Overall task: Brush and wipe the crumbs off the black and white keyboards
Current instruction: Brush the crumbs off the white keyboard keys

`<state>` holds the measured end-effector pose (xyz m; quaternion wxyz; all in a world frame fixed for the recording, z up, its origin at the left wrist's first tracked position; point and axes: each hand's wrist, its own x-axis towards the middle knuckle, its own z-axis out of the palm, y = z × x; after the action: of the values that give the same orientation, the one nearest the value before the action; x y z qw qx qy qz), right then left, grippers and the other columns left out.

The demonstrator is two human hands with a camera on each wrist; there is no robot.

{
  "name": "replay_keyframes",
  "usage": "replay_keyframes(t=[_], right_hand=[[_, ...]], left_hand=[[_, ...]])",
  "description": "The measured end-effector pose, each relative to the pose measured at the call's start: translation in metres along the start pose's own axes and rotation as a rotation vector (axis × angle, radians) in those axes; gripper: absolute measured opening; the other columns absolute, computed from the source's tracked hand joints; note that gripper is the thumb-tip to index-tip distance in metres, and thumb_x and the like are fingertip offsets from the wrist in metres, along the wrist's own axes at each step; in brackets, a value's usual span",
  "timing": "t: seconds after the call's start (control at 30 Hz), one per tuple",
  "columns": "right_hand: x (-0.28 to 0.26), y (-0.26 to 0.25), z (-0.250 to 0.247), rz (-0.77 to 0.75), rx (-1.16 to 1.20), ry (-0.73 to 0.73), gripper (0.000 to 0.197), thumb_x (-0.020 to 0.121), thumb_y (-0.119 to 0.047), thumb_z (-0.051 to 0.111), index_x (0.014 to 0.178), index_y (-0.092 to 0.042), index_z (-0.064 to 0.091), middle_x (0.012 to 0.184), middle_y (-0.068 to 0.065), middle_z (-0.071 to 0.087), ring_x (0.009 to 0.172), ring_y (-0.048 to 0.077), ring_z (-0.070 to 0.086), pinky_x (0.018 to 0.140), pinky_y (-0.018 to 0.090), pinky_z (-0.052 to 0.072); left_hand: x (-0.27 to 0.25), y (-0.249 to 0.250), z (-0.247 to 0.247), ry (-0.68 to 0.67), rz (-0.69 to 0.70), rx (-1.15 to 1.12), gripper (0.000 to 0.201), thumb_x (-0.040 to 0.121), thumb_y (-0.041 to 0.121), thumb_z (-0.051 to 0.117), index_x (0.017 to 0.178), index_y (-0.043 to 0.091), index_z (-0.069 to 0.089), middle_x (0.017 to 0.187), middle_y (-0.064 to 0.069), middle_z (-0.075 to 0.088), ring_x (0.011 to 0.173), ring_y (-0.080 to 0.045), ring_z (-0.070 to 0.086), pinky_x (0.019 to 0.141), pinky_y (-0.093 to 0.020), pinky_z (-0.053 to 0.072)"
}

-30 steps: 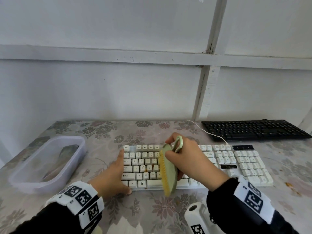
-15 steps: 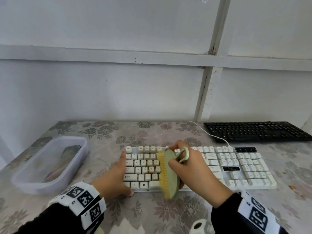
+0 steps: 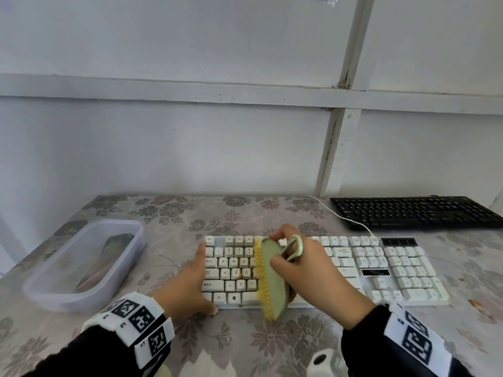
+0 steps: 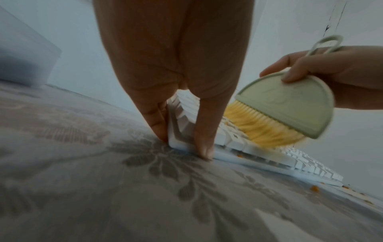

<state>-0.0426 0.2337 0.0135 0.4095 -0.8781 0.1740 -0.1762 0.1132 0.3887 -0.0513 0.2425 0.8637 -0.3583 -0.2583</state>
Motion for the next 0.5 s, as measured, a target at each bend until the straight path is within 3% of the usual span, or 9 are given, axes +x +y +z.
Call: replay_keyframes(t=[0.07, 0.13, 0.27, 0.4, 0.5], right_hand=[[-0.008, 0.000, -0.001, 0.019, 0.001, -0.048, 0.019, 0.085, -0.009, 0.052, 0.099, -0.021, 0.055, 0.053, -0.005, 0.046, 0.039, 0.005, 0.038, 0.041, 0.017, 0.031], [-0.011, -0.004, -0.004, 0.046, 0.032, -0.089, 0.017, 0.084, -0.009, 0.052, 0.096, -0.021, 0.056, 0.055, -0.004, 0.047, 0.042, 0.006, 0.041, 0.044, 0.026, 0.042], [0.000, -0.016, -0.018, 0.082, 0.086, -0.015, 0.018, 0.084, -0.008, 0.054, 0.097, -0.019, 0.057, 0.066, 0.000, 0.056, 0.039, 0.006, 0.053, 0.038, 0.021, 0.045], [0.017, -0.025, -0.024, 0.047, 0.170, 0.120, 0.025, 0.086, -0.006, 0.054, 0.106, -0.019, 0.055, 0.088, 0.010, 0.065, 0.064, 0.024, 0.069, 0.048, 0.035, 0.058], [0.025, -0.024, -0.017, 0.016, 0.116, 0.102, 0.027, 0.087, -0.007, 0.055, 0.110, -0.020, 0.054, 0.092, 0.011, 0.065, 0.071, 0.026, 0.070, 0.053, 0.040, 0.059]], left_hand=[[0.000, 0.000, 0.000, 0.004, 0.004, 0.000, 0.130, 0.070, 0.016, 0.078, 0.141, 0.028, -0.031, 0.143, 0.001, 0.036, 0.115, -0.013, 0.047, 0.101, -0.027, 0.041], [0.000, 0.000, 0.000, 0.008, 0.013, 0.000, 0.132, 0.068, 0.017, 0.079, 0.141, 0.029, -0.030, 0.143, 0.002, 0.036, 0.116, -0.013, 0.047, 0.102, -0.029, 0.042], [0.001, -0.002, 0.000, 0.006, 0.017, 0.009, 0.132, 0.068, 0.018, 0.079, 0.141, 0.028, -0.031, 0.142, 0.002, 0.037, 0.115, -0.013, 0.049, 0.101, -0.031, 0.043], [0.000, -0.001, 0.000, 0.012, 0.021, 0.015, 0.131, 0.068, 0.018, 0.078, 0.141, 0.027, -0.031, 0.142, 0.001, 0.038, 0.116, -0.014, 0.048, 0.102, -0.030, 0.041], [0.000, 0.000, 0.000, 0.009, 0.007, 0.011, 0.131, 0.069, 0.018, 0.078, 0.140, 0.026, -0.032, 0.140, 0.001, 0.039, 0.113, -0.014, 0.049, 0.100, -0.028, 0.042]])
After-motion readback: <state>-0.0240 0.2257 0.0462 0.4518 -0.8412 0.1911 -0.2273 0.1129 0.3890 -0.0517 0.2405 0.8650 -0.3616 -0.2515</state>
